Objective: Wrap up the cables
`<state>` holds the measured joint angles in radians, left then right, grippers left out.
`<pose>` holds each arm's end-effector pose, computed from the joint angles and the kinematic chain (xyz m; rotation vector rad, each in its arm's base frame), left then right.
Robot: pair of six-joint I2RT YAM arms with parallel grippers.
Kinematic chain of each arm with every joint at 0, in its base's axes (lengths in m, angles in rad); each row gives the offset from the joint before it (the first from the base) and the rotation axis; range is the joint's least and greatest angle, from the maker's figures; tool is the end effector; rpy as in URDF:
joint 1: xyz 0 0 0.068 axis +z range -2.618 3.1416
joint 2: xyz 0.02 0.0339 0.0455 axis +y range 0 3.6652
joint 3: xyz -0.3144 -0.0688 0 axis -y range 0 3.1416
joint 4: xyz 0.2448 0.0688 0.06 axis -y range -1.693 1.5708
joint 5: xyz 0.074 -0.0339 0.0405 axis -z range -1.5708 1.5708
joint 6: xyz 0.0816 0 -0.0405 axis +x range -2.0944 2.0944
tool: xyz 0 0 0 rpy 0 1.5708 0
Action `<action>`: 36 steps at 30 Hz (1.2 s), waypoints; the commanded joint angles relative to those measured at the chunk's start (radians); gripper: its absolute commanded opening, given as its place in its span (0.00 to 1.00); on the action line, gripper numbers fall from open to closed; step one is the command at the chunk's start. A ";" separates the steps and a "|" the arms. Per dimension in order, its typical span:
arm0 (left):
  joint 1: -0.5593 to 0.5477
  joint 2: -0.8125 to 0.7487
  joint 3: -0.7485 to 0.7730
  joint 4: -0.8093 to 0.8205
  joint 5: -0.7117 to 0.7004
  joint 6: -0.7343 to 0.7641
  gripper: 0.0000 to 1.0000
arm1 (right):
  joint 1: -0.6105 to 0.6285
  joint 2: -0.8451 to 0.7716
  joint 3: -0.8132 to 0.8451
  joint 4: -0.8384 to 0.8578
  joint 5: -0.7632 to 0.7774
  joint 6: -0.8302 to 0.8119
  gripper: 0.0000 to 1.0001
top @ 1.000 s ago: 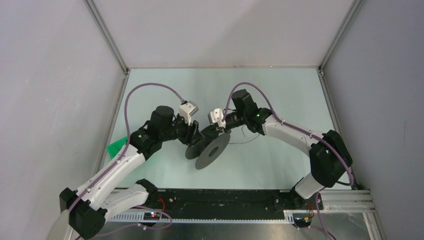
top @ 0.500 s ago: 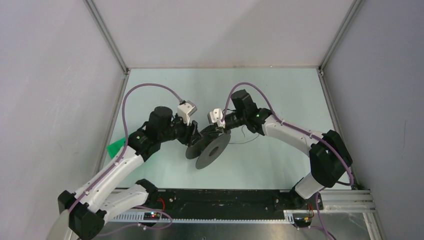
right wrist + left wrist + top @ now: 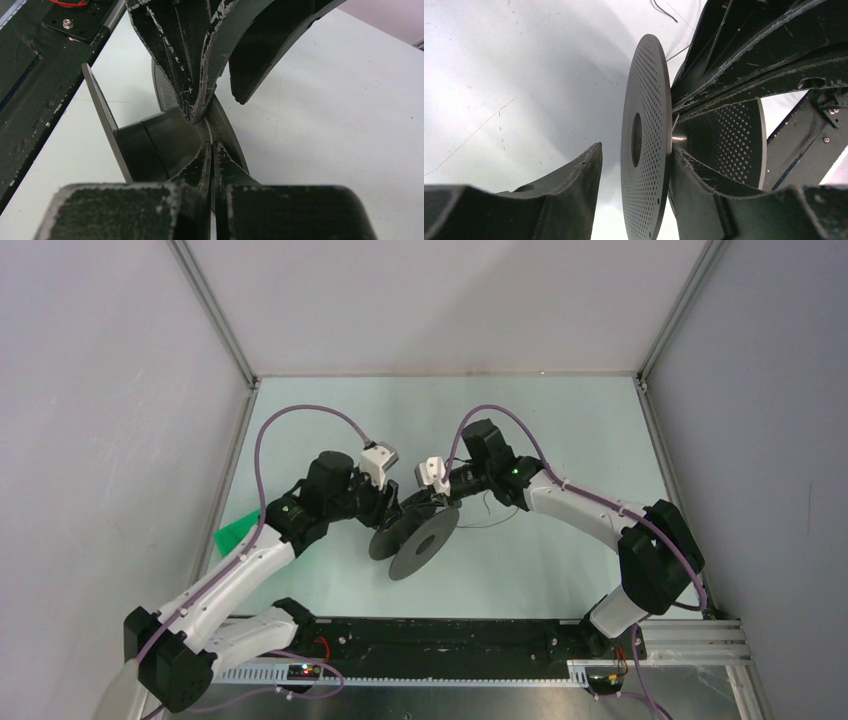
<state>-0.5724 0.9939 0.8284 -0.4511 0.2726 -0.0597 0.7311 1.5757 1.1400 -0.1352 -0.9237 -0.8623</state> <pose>0.1767 -0.1400 0.3076 0.7189 2.1187 -0.6495 0.2338 0.2971 0.3124 -1.7552 0.9786 0.8937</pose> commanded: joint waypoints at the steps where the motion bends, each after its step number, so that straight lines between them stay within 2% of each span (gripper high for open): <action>1: -0.010 0.005 0.023 0.023 -0.032 0.011 0.55 | 0.008 0.009 0.031 0.034 -0.014 0.021 0.00; 19: -0.027 0.028 0.031 0.056 -0.076 -0.009 0.54 | 0.017 0.023 0.032 0.056 -0.013 0.059 0.00; 27: -0.028 0.030 0.020 0.059 -0.087 -0.007 0.40 | 0.020 0.026 0.031 0.061 -0.007 0.067 0.00; 31: -0.030 0.030 0.015 0.059 -0.088 -0.003 0.31 | 0.020 0.025 0.031 0.061 -0.007 0.069 0.05; 36: -0.041 0.018 0.000 0.057 -0.088 0.021 0.28 | 0.021 0.026 0.031 0.059 -0.009 0.071 0.07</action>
<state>-0.6060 1.0214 0.8284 -0.4286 0.2115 -0.0689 0.7433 1.5955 1.1400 -0.0921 -0.9203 -0.8040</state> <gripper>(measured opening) 0.285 0.065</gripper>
